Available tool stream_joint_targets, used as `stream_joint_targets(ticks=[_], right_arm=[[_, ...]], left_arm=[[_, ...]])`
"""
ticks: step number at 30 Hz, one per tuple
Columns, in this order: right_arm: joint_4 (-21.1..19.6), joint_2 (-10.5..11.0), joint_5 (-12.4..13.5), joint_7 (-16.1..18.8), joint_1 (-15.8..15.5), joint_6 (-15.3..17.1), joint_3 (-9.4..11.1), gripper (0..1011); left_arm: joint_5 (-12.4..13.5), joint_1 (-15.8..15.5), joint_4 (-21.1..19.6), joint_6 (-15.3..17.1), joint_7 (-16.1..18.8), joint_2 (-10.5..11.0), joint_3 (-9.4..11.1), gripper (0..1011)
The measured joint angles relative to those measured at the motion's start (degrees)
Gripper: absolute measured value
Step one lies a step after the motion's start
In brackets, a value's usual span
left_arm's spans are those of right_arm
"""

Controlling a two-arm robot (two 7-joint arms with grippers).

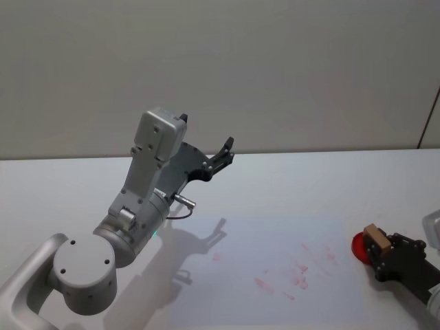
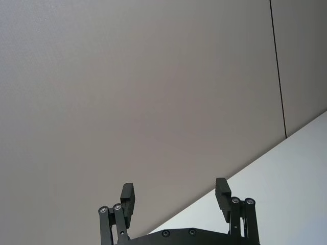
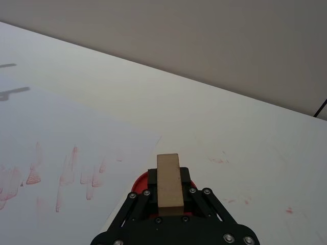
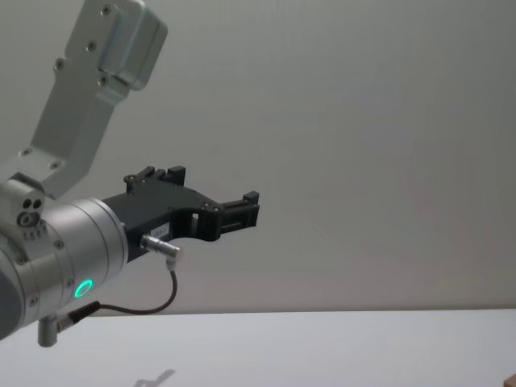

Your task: Use the one hand to pick up the stamp and affix it onto the A4 paper.

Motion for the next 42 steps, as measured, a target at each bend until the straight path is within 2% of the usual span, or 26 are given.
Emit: stream_joint_targets(ticks=[6, 10, 13, 14, 15, 21, 32, 42], right_arm=[[0.4, -0.3, -0.4, -0.1, 0.2, -0.1, -0.2, 220], [0.6, -0.6, -0.8, -0.3, 0.4, -0.3, -0.3, 275], [0.7, -0.7, -0.9, -0.4, 0.4, -0.4, -0.3, 392], [0.7, -0.7, -0.9, -0.5, 0.5, -0.4, -0.3, 392], [0.7, -0.7, -0.9, -0.5, 0.5, -0.4, -0.3, 480], [0.7, -0.9, -0.7, -0.7, 0.5, -0.6, -0.3, 652], [-1.9, -1.2, 1.7, -1.2, 0.5, -1.1, 0.0, 979], [-4.9, -1.5, 2.8, -2.4, 0.3, -1.2, 0.1, 1001]], left_arm=[[0.0, 0.0, 0.0, 0.0, 0.0, 0.0, 0.0, 1001], [0.0, 0.0, 0.0, 0.0, 0.0, 0.0, 0.0, 1001], [0.0, 0.0, 0.0, 0.0, 0.0, 0.0, 0.0, 1001], [0.0, 0.0, 0.0, 0.0, 0.0, 0.0, 0.0, 1001], [0.0, 0.0, 0.0, 0.0, 0.0, 0.0, 0.0, 1001], [0.0, 0.0, 0.0, 0.0, 0.0, 0.0, 0.0, 1001], [0.0, 0.0, 0.0, 0.0, 0.0, 0.0, 0.0, 1001], [0.0, 0.0, 0.0, 0.0, 0.0, 0.0, 0.0, 1001]])
